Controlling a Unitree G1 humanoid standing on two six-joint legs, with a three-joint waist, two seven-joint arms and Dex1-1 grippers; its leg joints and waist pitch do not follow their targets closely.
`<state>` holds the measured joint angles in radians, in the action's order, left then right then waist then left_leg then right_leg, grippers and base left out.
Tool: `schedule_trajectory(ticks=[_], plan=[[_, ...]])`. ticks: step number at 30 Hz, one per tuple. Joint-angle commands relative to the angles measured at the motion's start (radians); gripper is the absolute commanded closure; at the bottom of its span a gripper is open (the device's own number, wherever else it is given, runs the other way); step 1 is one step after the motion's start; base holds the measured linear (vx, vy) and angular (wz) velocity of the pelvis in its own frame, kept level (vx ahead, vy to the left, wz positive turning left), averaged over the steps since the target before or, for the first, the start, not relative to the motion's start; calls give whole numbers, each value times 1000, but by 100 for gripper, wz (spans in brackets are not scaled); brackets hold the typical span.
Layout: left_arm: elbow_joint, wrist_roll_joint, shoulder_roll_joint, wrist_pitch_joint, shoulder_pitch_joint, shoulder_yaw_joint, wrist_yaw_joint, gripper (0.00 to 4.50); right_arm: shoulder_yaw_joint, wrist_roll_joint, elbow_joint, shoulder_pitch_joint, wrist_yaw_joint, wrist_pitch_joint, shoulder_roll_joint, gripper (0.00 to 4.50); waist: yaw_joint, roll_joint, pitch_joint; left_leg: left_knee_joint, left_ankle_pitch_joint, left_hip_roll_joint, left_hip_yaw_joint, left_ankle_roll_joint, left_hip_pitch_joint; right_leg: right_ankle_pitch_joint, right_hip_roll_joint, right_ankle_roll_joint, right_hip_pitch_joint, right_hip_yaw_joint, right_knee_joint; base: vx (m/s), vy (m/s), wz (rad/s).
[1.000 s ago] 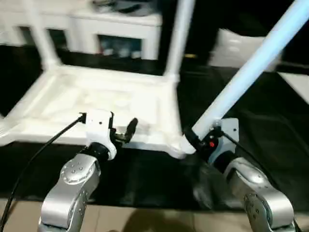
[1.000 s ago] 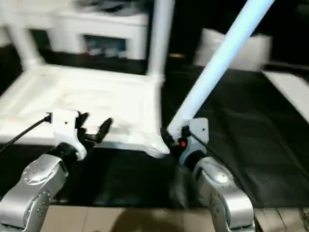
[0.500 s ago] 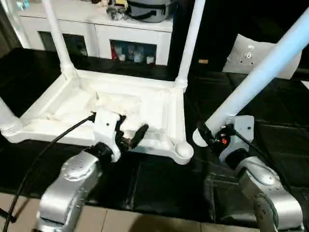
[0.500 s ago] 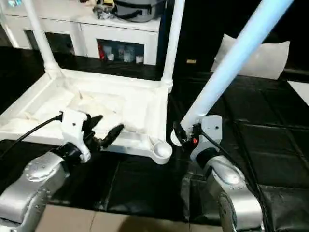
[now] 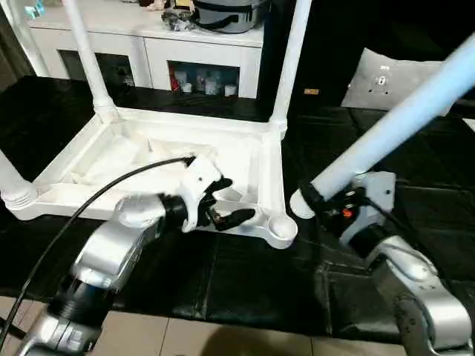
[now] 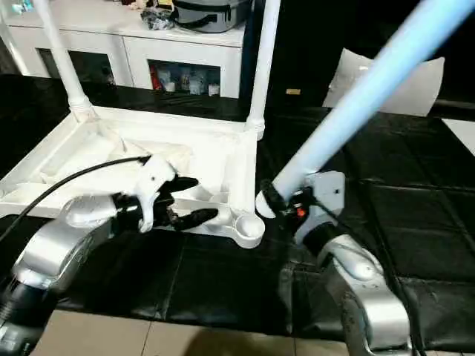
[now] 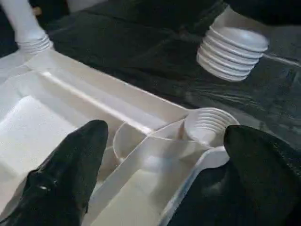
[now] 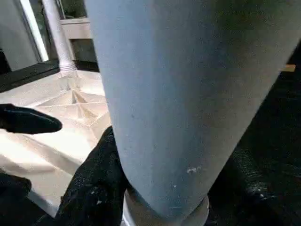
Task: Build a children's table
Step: Insert table leg to table base
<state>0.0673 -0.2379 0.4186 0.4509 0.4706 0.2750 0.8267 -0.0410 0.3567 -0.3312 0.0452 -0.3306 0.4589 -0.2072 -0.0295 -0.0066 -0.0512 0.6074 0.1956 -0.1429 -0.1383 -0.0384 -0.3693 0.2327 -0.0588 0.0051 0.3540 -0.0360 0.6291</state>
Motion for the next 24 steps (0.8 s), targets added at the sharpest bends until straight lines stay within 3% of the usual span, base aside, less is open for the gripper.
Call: schedule_trajectory(ticks=[1, 2, 4, 6, 9, 12, 15, 18, 20, 22, 24], plan=[[93, 28, 12, -62, 56, 37, 95, 0, -26, 31, -15, -2, -2, -3, 16, 260, 0, 7, 60, -80, 154, -64, 16, -8, 6, 29, -81, -202, -27, 52, -78, 0, 0, 0], [111, 31, 13, -73, 65, 42, 106, 0, -27, 35, -15, -2, -2, -3, 19, 260, -2, 9, 67, -77, 103, -68, 14, 0, 6, -53, -82, -215, -32, 50, -65, 0, 0, 0], [213, 47, 10, -133, 117, 66, 162, 0, -29, 41, -17, -7, 7, -11, 33, 260, -4, 8, 70, -71, 41, -64, 10, 30, 5, -146, -78, -226, -30, 48, -59, 0, 0, 0], [260, 51, 4, -157, 140, 76, 198, 0, -25, 41, -23, -14, 21, -8, 44, 260, -5, 9, 70, -70, 21, -68, 9, 46, 4, -185, -82, -246, -31, 46, -55, 0, 0, 0], [330, 65, -5, -197, 168, 88, 251, 0, -5, 19, -36, -27, 41, -6, 48, 260, -4, 11, 65, -74, 73, -74, 8, 45, 7, -121, -85, -265, -29, 45, -61, 0, 0, 0], [378, 84, -5, -231, 187, 108, 284, 0, 0, 2, -35, -31, 47, -28, 54, 260, -4, 12, 58, -81, 154, -78, 7, 13, 11, 3, -88, -258, -25, 47, -71, 0, 0, 0], [469, 104, -19, -283, 221, 121, 315, 0, 0, 17, -44, -31, 40, -12, 56, 260, -4, 12, 56, -83, 183, -77, 4, 1, 12, 55, -86, -248, -22, 48, -78, 0, 0, 0], [548, 126, -35, -331, 253, 127, 328, 0, -2, 16, -45, -31, 35, -16, 49, 260, -4, 9, 55, -86, 191, -79, 3, -8, 11, 62, -87, -241, -21, 49, -79, 0, 0, 0], [626, 153, -41, -376, 283, 145, 365, 34, -5, 6, -46, -29, 37, -1, 24, 260, -5, 7, 55, -87, 186, -79, 3, -7, 10, 62, -90, -237, -24, 50, -80, 0, 0, 0], [663, 158, -42, -388, 296, 152, 400, 34, 2, 32, -66, -34, 32, 108, -13, 260, -6, 8, 56, -85, 166, -79, 2, -2, 11, 44, -89, -238, -27, 50, -77, 0, 0, 0], [680, 161, -45, -394, 302, 152, 413, 49, 7, 37, -71, -38, 20, 125, -28, 260, -7, 7, 59, -82, 142, -80, 1, 9, 10, 3, -91, -246, -28, 51, -73, 0, 0, 0]])
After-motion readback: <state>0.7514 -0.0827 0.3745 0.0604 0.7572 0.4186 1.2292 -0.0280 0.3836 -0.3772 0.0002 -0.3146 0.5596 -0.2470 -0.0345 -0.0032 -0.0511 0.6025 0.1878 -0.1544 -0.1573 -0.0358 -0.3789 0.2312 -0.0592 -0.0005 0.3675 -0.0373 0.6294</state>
